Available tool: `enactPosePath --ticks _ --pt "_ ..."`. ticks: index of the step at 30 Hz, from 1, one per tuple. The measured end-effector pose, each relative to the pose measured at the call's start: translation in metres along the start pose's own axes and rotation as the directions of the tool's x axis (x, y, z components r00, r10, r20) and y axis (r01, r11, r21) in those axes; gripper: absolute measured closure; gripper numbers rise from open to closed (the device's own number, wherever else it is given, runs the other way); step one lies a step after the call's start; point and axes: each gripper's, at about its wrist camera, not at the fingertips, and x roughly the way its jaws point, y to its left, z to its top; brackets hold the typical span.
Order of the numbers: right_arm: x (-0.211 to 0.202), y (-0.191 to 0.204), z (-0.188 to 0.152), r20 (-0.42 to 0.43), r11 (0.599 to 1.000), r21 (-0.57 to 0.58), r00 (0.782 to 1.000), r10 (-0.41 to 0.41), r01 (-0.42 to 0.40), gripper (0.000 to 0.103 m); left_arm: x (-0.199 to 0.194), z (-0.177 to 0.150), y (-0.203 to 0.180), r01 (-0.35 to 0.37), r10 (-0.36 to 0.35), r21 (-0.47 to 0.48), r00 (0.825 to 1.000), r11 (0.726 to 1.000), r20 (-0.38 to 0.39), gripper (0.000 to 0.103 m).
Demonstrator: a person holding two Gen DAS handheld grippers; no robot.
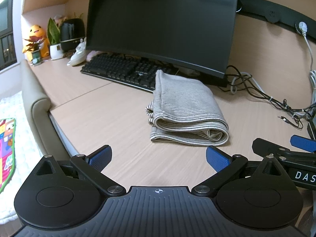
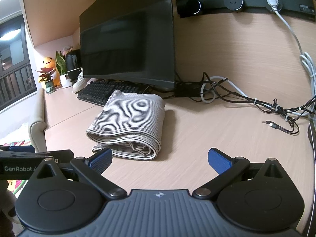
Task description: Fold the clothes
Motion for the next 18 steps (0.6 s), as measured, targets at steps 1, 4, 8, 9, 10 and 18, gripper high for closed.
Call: enactPosePath --ticks 1,4,8,9,10,18 --pt "0.0001 -0.0001 -0.0001 -0.001 1.000 -0.001 1.000 0.001 -0.001 0.000 0.0000 -0.0001 0.0001 0.000 0.000 0.000 1.000 1.000 0.000 0.000" --pt "0.0005 -0.0006 0.0001 -0.001 1.000 -0.001 1.000 0.004 -0.004 0.000 -0.0009 -0.0011 -0.0002 -0.001 0.001 -0.003 1.000 1.000 0.000 0.000" --pt "0.0010 -0.0010 0.0003 -0.002 1.000 -0.002 1.000 0.007 -0.007 0.000 -0.0020 -0.0017 0.0002 -0.003 0.003 -0.005 1.000 1.000 0.001 0.000" --pt "0.0010 -0.0008 0.0002 -0.002 1.000 -0.001 1.000 0.008 -0.008 0.000 -0.0022 -0.0017 0.0002 -0.003 0.003 -0.006 1.000 1.000 0.002 0.000" --pt "0.0012 -0.0007 0.0002 -0.002 1.000 -0.001 1.000 0.008 -0.008 0.000 -0.0021 -0.0017 0.0002 -0.003 0.003 -0.006 1.000 1.000 0.002 0.000" --pt "0.0011 0.0001 0.0003 -0.002 1.000 0.001 1.000 0.009 -0.009 0.000 -0.0011 -0.0009 0.0008 0.000 0.000 -0.006 1.000 1.000 0.001 0.000"
